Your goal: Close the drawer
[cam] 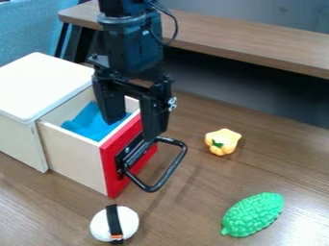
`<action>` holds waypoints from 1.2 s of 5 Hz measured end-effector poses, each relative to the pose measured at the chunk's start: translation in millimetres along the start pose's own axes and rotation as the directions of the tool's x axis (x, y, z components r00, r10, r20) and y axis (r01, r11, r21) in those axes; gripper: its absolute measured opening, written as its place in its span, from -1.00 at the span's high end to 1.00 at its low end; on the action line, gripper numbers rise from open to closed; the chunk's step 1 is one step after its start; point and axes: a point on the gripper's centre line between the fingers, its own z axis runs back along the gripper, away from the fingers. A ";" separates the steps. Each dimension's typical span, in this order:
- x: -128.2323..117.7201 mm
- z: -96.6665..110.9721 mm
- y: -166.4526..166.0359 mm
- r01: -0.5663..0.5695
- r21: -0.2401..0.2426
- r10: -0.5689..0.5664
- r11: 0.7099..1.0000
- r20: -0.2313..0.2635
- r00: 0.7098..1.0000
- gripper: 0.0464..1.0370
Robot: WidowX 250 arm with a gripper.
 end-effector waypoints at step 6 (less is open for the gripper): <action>73.7 -92.9 -19.2 0.069 -0.038 -0.074 0.997 -0.150 0.986 -0.92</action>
